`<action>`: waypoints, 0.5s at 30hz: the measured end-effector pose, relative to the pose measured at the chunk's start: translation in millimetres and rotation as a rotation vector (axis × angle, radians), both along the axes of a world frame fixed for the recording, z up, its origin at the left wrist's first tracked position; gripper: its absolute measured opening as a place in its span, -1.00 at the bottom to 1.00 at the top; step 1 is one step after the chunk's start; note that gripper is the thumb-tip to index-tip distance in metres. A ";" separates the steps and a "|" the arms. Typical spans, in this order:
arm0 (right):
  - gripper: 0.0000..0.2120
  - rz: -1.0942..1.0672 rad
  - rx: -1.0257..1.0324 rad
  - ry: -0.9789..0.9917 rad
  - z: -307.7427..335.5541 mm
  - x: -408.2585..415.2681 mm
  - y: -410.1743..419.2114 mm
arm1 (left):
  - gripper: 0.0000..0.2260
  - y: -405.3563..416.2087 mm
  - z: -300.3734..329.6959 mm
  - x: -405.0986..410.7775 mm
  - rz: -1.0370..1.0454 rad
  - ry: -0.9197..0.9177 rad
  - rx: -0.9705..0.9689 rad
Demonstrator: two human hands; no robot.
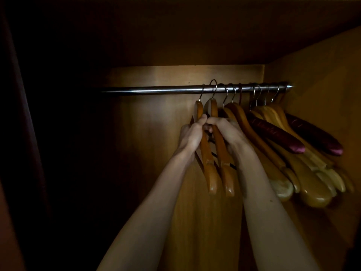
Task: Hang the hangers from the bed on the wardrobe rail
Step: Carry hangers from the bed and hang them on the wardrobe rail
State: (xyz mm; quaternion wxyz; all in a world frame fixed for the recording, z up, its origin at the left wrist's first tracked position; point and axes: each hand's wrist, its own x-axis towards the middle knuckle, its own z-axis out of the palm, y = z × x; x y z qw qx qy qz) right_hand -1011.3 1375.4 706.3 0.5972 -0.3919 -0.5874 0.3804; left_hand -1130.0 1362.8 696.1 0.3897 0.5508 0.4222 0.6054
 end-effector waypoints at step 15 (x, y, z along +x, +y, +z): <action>-0.80 0.065 -0.001 0.024 -13.7 5.8 -5.8 | -0.60 -15.5 -4.7 7.9 -0.012 -0.013 -0.003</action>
